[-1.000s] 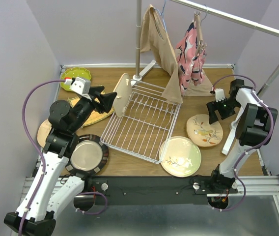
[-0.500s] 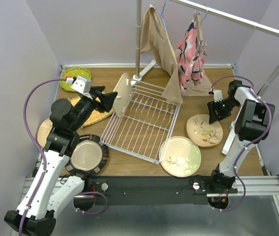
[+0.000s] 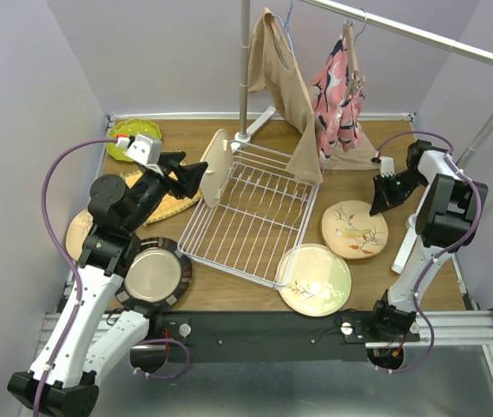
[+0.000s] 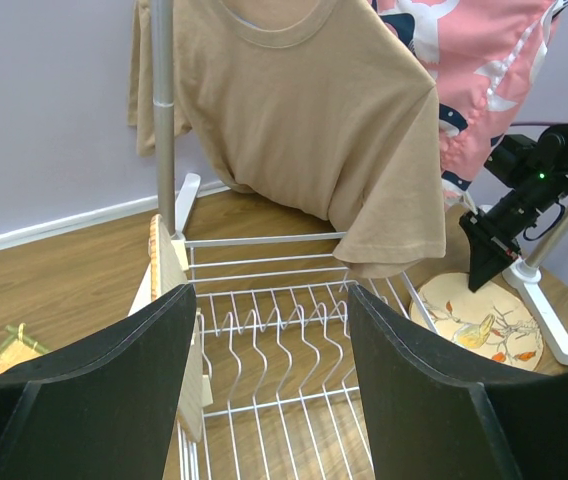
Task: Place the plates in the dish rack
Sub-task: Grab a plate with the right arm
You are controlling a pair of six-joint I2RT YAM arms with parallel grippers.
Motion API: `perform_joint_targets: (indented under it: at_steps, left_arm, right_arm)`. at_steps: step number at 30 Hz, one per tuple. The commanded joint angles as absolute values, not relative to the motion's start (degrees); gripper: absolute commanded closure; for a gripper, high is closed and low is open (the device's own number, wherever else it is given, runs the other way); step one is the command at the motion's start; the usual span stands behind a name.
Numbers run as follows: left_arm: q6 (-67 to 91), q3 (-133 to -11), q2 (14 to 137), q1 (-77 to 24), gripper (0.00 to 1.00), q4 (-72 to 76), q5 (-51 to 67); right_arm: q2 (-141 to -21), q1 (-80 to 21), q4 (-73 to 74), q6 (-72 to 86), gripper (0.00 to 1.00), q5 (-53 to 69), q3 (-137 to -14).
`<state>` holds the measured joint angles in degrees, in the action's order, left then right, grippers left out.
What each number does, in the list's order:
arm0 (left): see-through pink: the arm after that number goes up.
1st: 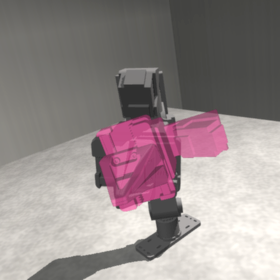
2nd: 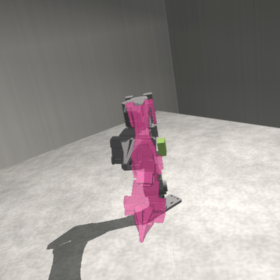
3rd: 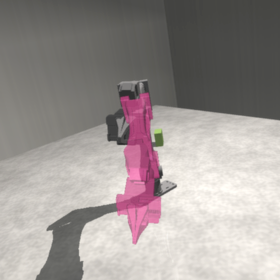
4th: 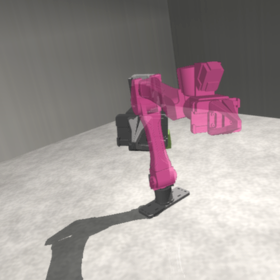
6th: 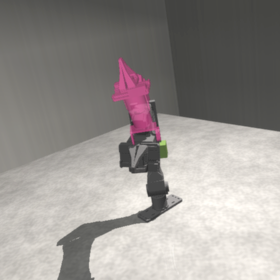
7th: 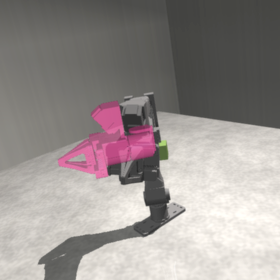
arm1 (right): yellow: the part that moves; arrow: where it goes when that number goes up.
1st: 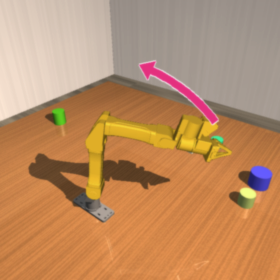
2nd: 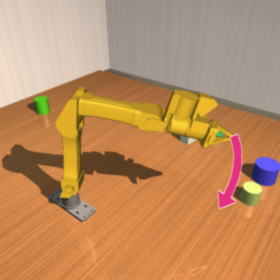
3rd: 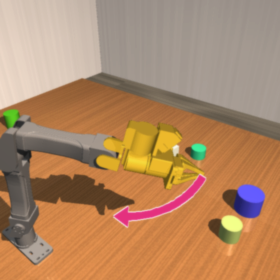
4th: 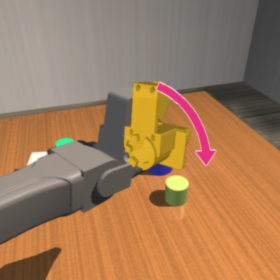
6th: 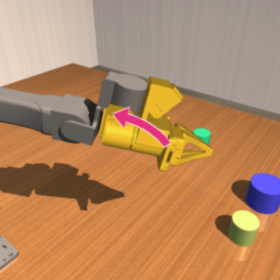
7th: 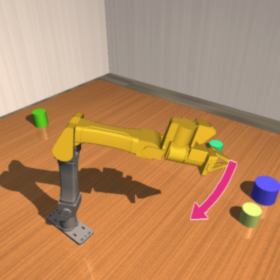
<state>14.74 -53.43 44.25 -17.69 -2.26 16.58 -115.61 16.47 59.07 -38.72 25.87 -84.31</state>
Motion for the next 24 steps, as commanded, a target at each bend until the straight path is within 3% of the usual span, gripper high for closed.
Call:
perform_joint_targets:
  at_steps: [1,5,24]
  left_arm:
    - [15.2,-52.6,43.6,-17.6,0.29,-1.2,17.8]
    - [15.4,-52.6,43.4,-17.6,0.29,-1.2,17.7]
    - [13.1,-52.8,43.6,-17.6,0.29,-1.1,18.1]
  right_arm:
    - [-117.3,15.8,56.7,-38.8,0.90,25.0,-86.0]
    - [-115.1,15.8,56.0,-38.5,0.99,26.3,-87.0]
    - [-102.1,15.8,55.8,-36.9,0.99,29.9,-88.0]
